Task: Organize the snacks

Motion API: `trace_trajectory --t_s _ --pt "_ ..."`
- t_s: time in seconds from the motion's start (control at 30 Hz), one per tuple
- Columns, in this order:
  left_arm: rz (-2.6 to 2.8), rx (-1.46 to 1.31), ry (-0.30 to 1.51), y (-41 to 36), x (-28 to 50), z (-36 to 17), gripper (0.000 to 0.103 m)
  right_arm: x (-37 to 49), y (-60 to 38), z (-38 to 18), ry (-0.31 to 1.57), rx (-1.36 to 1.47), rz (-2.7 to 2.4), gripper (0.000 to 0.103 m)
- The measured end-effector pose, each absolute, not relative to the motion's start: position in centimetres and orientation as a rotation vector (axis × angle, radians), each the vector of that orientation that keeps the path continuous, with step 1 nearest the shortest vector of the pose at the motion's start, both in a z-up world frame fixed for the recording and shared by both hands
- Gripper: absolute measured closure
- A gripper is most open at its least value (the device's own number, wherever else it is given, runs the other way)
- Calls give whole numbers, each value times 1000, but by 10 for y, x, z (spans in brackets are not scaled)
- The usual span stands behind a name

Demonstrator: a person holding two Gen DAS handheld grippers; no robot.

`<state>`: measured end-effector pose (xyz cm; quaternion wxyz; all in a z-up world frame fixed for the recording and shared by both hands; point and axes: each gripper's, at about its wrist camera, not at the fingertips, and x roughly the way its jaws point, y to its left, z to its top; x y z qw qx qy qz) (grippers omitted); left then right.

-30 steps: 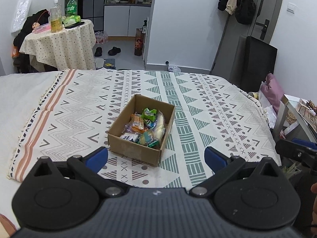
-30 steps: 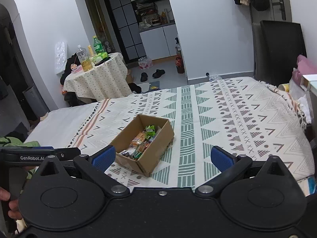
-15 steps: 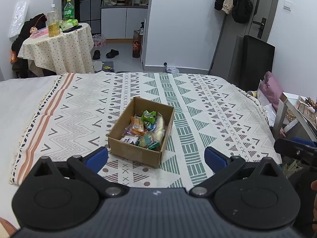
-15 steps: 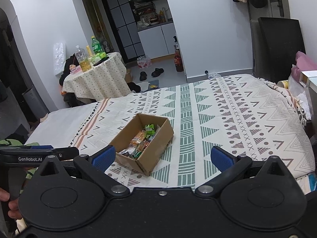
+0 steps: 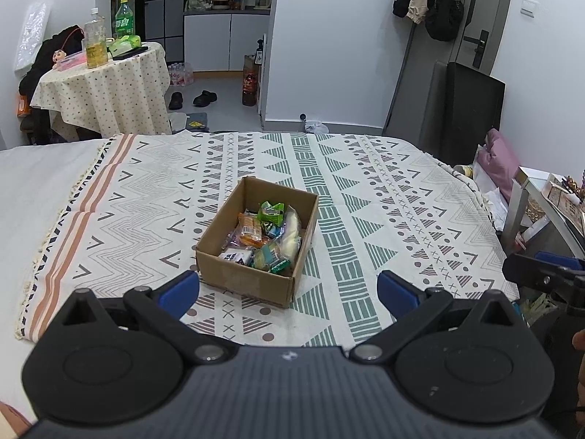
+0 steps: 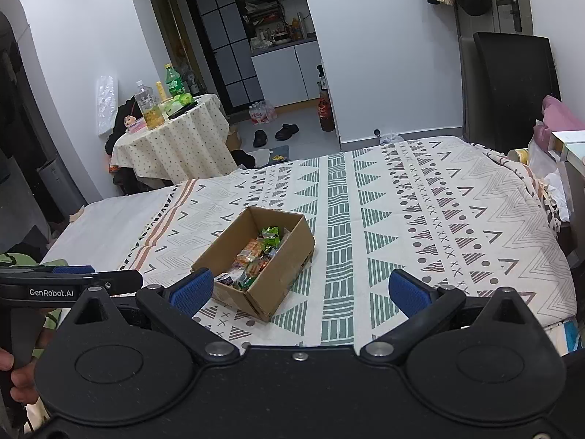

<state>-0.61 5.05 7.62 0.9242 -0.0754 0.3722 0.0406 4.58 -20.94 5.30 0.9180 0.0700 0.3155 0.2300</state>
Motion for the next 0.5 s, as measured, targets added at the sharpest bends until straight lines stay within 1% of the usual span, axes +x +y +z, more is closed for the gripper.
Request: trace_trajectory --t_s 0.5 --pt "67 -153 773 47 -5 74 0 49 -211 51 659 131 461 0"
